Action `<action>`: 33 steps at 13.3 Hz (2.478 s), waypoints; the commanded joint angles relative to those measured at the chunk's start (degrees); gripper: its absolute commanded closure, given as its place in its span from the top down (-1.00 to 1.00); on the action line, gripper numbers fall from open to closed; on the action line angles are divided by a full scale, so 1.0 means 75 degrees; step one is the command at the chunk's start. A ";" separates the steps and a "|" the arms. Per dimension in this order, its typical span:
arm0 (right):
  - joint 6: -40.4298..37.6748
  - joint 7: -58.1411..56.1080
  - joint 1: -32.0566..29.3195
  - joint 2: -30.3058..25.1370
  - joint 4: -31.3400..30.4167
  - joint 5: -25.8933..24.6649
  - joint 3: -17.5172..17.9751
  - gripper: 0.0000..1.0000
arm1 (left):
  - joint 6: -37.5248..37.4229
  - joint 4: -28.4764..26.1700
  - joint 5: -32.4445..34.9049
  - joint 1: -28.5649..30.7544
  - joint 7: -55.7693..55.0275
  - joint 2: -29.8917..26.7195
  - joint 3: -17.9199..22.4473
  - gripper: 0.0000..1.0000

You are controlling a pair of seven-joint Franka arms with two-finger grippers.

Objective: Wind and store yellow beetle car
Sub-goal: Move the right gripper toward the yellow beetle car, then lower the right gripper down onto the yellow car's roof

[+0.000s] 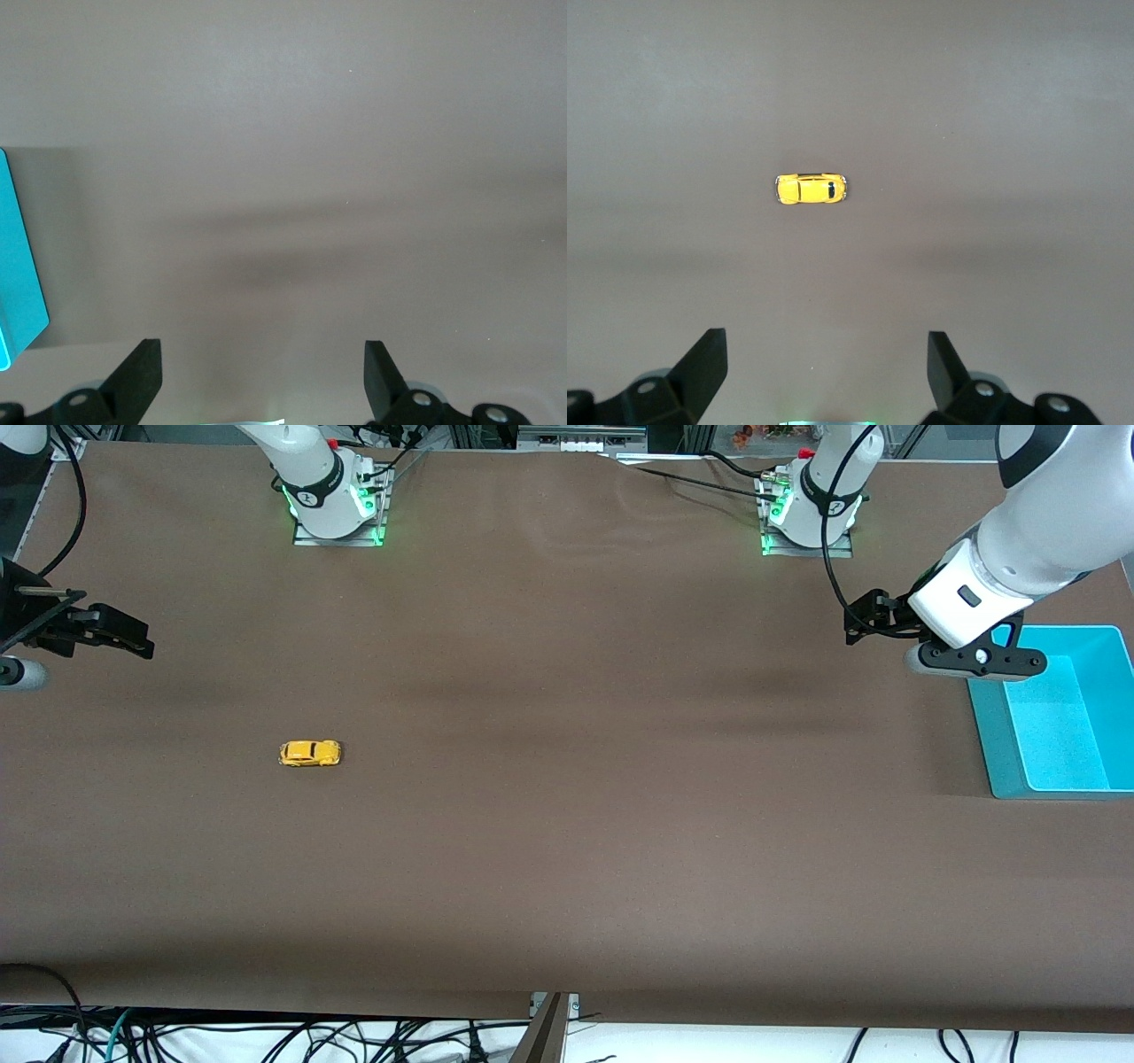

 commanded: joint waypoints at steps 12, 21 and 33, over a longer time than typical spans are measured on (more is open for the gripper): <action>0.0035 0.0005 -0.0117 0.0002 -0.0002 -0.0098 0.0079 1.00 | -0.0163 0.0088 -0.0189 0.0081 0.0016 -0.0060 -0.0014 1.00; -0.0012 0.0029 0.0573 0.0329 -0.0026 0.0031 0.0149 1.00 | -0.0163 0.0088 -0.0189 0.0081 0.0016 -0.0060 -0.0003 1.00; 0.0560 -0.5073 0.1090 0.1372 -0.0200 -0.0531 0.0114 1.00 | -0.0163 0.0099 -0.0189 0.0081 0.0005 -0.0060 -0.0014 1.00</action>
